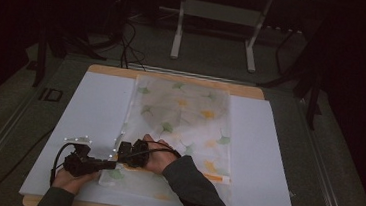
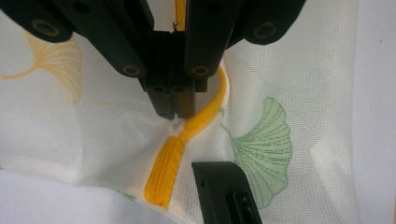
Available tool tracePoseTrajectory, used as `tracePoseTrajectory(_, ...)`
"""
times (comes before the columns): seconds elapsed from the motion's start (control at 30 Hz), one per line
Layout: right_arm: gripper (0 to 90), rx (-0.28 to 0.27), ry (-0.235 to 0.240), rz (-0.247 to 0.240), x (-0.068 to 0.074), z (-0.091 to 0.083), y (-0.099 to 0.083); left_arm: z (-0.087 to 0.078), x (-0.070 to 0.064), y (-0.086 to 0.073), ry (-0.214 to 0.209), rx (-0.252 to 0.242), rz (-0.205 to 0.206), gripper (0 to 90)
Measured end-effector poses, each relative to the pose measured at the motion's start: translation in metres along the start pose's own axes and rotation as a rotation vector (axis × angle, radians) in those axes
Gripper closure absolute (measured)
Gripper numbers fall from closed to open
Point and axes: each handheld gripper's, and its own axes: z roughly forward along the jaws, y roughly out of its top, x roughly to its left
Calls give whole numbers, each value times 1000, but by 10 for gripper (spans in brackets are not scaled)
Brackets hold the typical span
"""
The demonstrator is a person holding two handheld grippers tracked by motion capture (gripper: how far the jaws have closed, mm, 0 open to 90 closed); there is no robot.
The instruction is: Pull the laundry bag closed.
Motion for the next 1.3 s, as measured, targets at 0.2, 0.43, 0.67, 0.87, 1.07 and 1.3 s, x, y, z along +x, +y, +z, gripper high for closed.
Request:
tracePoseTrajectory(0.2, 900, -3, -3, -6, 1, -1, -1, 0, 0, 0, -1, 5, 3, 894)
tracePoseTrajectory(0.43, 900, 6, -11, -13, 3, -1, -3, -1, 1, 0, -9, -5, -8, 894)
tracePoseTrajectory(0.67, 900, 3, -27, -26, 4, -3, -4, -2, 1, 0, -13, -19, -14, 894)
tracePoseTrajectory(0.87, 900, 0, -35, -25, 5, -4, -5, -3, 1, 0, -18, -21, -13, 893)
tracePoseTrajectory(1.07, 900, 15, -47, -34, 4, -4, -9, -6, 3, 0, -27, -36, -22, 893)
tracePoseTrajectory(1.3, 900, 8, -50, -24, 2, -7, -13, -7, 3, 0, -45, -39, -30, 893)
